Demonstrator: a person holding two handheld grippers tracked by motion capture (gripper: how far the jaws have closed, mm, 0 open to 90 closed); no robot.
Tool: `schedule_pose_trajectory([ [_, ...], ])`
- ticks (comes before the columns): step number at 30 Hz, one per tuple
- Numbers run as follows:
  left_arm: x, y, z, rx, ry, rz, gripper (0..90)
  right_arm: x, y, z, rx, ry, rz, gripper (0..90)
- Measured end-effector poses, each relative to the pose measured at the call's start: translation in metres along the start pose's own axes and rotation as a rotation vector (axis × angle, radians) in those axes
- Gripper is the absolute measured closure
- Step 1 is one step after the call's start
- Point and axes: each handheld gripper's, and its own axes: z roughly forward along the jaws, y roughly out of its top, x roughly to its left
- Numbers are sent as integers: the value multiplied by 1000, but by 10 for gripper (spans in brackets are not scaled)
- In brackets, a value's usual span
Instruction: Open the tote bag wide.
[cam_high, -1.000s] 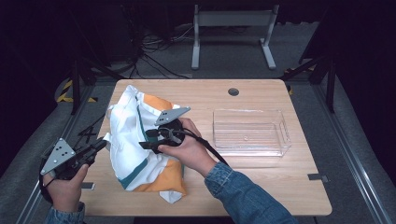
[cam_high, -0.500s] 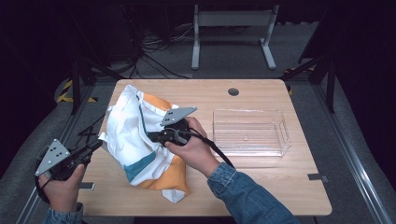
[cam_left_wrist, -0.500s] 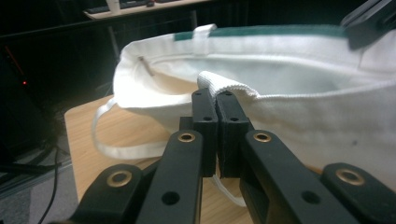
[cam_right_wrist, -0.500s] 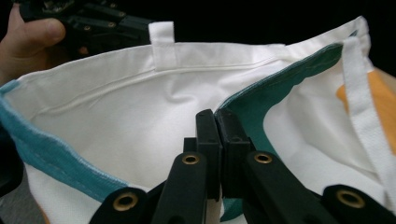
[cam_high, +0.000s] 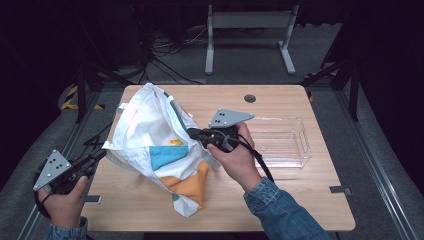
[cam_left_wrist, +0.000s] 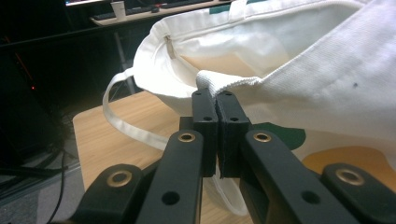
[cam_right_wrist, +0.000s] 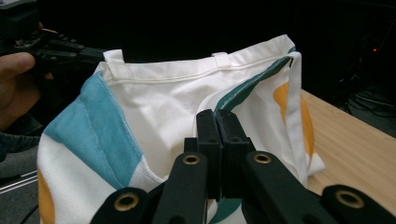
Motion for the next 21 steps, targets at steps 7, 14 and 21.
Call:
schedule_pose_trajectory([
  [7,-3,1,1,1,-22,15,882,-1,-6,-18,-2,-48,-15,890],
  [14,-11,6,4,11,-46,61,882,-4,-16,-34,-3,-84,0,891],
  [21,-16,7,9,25,-113,81,882,-7,-26,-47,-14,-106,28,892],
])
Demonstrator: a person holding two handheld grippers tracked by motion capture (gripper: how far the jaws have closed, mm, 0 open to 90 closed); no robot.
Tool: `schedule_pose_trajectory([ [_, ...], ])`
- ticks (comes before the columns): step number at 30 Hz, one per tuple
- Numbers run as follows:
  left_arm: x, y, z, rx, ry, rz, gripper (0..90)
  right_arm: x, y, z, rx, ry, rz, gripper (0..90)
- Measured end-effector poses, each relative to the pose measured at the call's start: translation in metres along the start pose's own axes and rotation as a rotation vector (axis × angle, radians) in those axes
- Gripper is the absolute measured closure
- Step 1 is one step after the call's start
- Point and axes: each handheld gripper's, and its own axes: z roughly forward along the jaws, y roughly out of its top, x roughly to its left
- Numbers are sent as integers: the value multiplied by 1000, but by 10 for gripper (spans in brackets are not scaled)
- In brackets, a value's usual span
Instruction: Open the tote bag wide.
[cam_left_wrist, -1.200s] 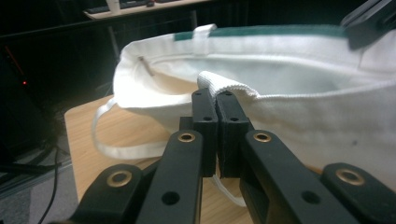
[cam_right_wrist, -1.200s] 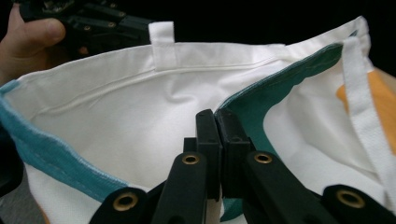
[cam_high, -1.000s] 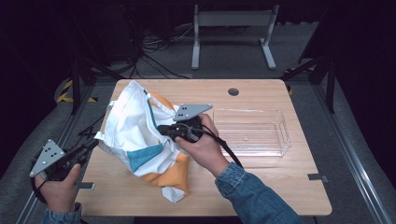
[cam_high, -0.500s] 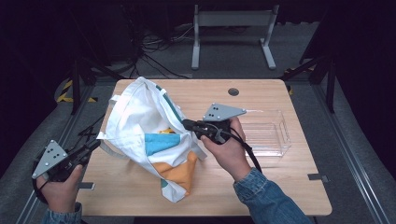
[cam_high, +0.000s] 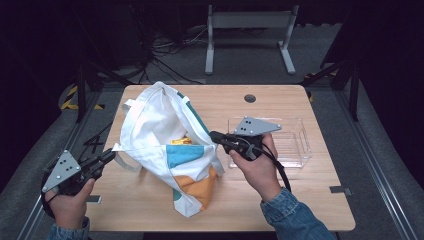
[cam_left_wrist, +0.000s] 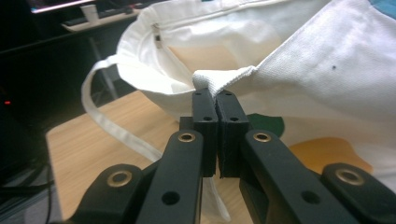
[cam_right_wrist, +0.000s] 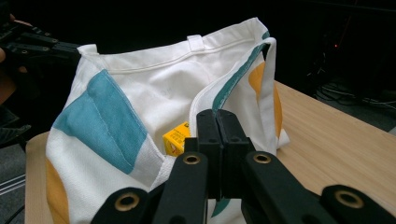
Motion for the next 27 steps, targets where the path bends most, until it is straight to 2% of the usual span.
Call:
schedule_pose_trajectory([
  [2,0,0,1,5,-20,18,882,-1,-4,-3,1,-10,5,892],
  [3,-2,0,2,5,-30,2,881,-2,-6,-4,1,-14,12,892],
  [5,-3,1,3,5,-33,15,881,-4,-13,-6,-4,-17,35,892],
  [7,-2,1,3,11,-38,24,881,-4,-15,-7,0,-19,37,892],
  [9,-3,-1,4,13,-50,2,881,-3,-20,-7,6,-24,39,892],
  [10,-3,-1,5,17,-53,10,881,-3,-22,-7,9,-26,39,892],
  [13,-4,-2,8,35,-69,24,881,-5,-31,-7,23,-32,54,892],
  [15,-6,-3,10,46,-78,13,881,-6,-36,-7,32,-37,62,892],
  [18,-6,-4,13,61,-91,30,880,-7,-45,-7,49,-44,74,892],
  [19,-7,-5,15,69,-98,22,881,-7,-49,-7,55,-46,81,892],
  [20,-7,-6,16,76,-100,31,881,-8,-54,-6,64,-47,90,892],
  [21,-9,-8,17,83,-108,16,881,-8,-58,-6,73,-49,93,892],
  [25,-10,-11,22,112,-124,21,880,-10,-77,-3,107,-58,119,892],
  [27,-10,-13,24,124,-133,28,880,-10,-80,-3,111,-57,127,892],
])
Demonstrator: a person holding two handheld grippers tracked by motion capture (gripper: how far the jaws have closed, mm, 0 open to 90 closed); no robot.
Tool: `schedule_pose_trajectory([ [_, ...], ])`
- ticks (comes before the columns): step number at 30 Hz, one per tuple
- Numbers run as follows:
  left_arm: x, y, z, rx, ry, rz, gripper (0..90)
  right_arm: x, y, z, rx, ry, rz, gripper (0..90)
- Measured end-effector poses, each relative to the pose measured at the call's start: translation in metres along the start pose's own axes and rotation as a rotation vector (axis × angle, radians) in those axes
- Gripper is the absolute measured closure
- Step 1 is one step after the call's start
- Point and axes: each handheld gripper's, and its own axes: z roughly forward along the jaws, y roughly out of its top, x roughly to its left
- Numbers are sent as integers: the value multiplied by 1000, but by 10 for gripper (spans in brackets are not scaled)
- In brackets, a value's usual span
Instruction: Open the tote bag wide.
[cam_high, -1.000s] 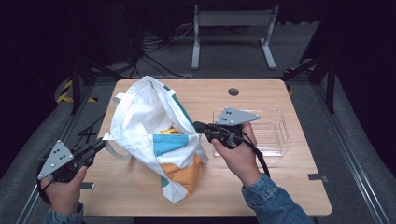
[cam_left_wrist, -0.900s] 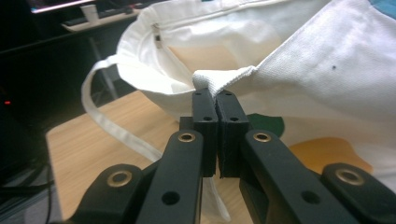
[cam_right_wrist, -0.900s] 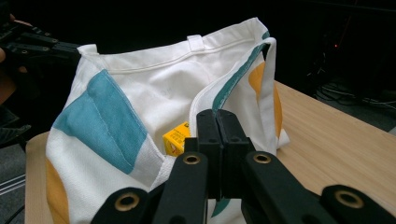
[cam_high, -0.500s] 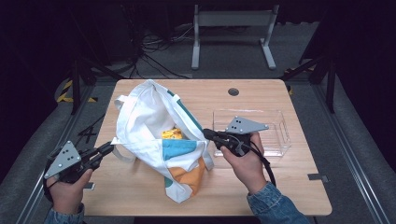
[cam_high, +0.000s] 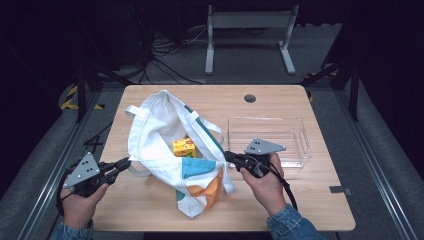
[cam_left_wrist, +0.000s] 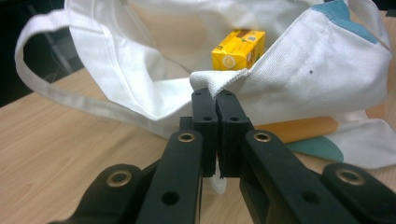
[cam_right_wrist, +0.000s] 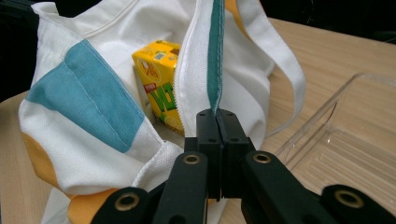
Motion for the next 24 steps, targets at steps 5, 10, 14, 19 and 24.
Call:
schedule_pose_trajectory([
  [5,-1,-1,4,16,-11,9,879,-2,-10,4,30,-23,2,892],
  [10,-3,-3,9,41,-16,0,879,-3,-20,13,82,-43,28,891],
  [14,-1,-4,9,49,0,6,879,-3,-29,22,117,-36,52,891],
  [19,5,-5,7,36,47,-22,880,4,-37,35,140,12,86,890],
  [24,11,-3,2,12,104,-42,880,12,-34,39,127,46,73,887],
])
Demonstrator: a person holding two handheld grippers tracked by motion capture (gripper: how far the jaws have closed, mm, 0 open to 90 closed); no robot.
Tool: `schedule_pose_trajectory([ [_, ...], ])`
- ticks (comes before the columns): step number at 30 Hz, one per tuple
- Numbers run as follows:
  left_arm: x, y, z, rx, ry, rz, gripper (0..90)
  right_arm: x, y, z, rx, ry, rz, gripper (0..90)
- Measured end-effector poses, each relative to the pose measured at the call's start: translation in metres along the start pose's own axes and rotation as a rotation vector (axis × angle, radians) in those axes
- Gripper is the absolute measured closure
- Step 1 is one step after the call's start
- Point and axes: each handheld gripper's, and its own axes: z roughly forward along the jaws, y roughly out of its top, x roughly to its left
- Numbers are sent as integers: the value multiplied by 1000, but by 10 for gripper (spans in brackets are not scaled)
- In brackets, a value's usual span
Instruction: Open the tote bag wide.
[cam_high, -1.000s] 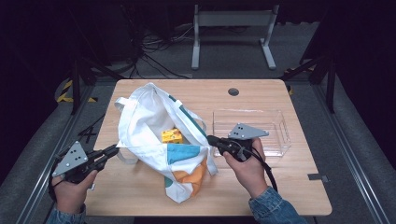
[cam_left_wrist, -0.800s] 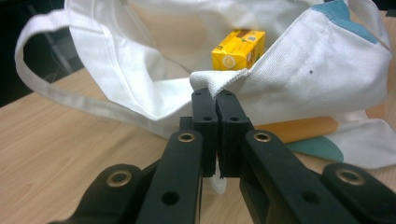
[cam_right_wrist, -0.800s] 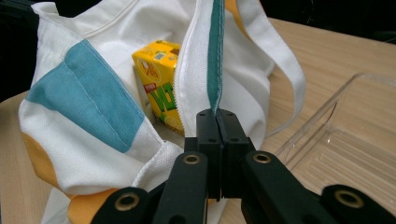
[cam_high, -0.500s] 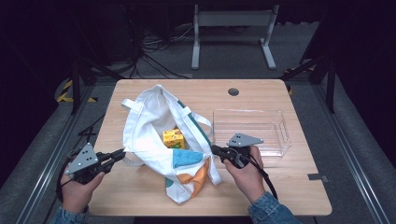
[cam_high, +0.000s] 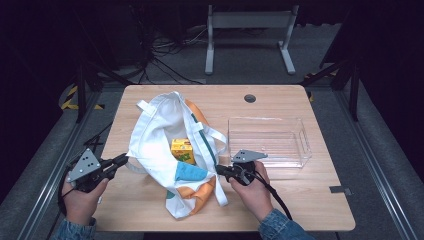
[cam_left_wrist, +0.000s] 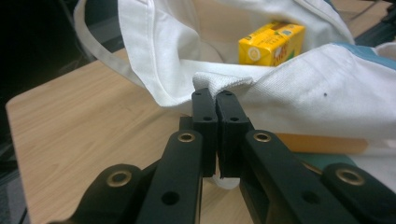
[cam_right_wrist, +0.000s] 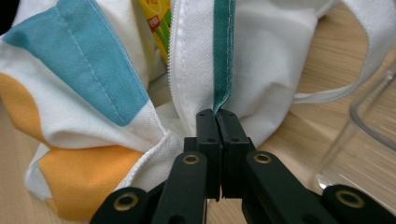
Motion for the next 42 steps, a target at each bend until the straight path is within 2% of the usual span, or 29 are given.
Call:
schedule_pose_trajectory([
  [4,-1,4,-3,-28,14,10,880,3,9,-6,-22,12,-16,823],
  [6,-1,5,-5,-34,15,13,880,2,18,-13,-60,20,-11,705],
  [12,-2,7,-5,-40,17,17,880,-5,57,-28,-141,-10,-41,593],
  [15,-2,8,-5,-43,17,15,880,-6,75,-26,-146,-3,-56,572],
  [16,-2,8,-5,-48,15,14,880,-6,86,-18,-126,0,-74,563],
  [19,-2,9,-5,-49,13,16,880,-6,94,-11,-109,6,-79,559],
  [22,-2,9,-4,-51,13,19,880,-4,106,6,-74,9,-100,553],
  [24,-2,9,-5,-56,14,18,880,-3,114,15,-30,4,-123,758],
  [25,-2,9,-5,-56,14,18,880,-3,114,15,-30,4,-123,758],
  [26,-2,8,-5,-59,14,12,880,-3,116,16,-21,-3,-129,822],
  [27,-2,8,-6,-62,16,11,880,-2,120,16,-10,-18,-148,875],
  [29,-1,7,-8,-66,21,8,880,-1,124,14,-3,-47,-178,884],
  [33,2,5,-14,-74,38,4,880,-4,129,2,8,-160,-223,887],
  [37,3,4,-17,-77,48,-3,881,-18,128,-7,20,-258,-228,886],
  [39,3,3,-18,-78,52,-3,880,-24,125,-8,34,-294,-230,887],
  [40,3,3,-18,-76,50,-3,880,-29,122,-6,50,-326,-235,887],
  [42,3,2,-18,-68,45,-6,880,-31,119,-4,65,-341,-232,887],
])
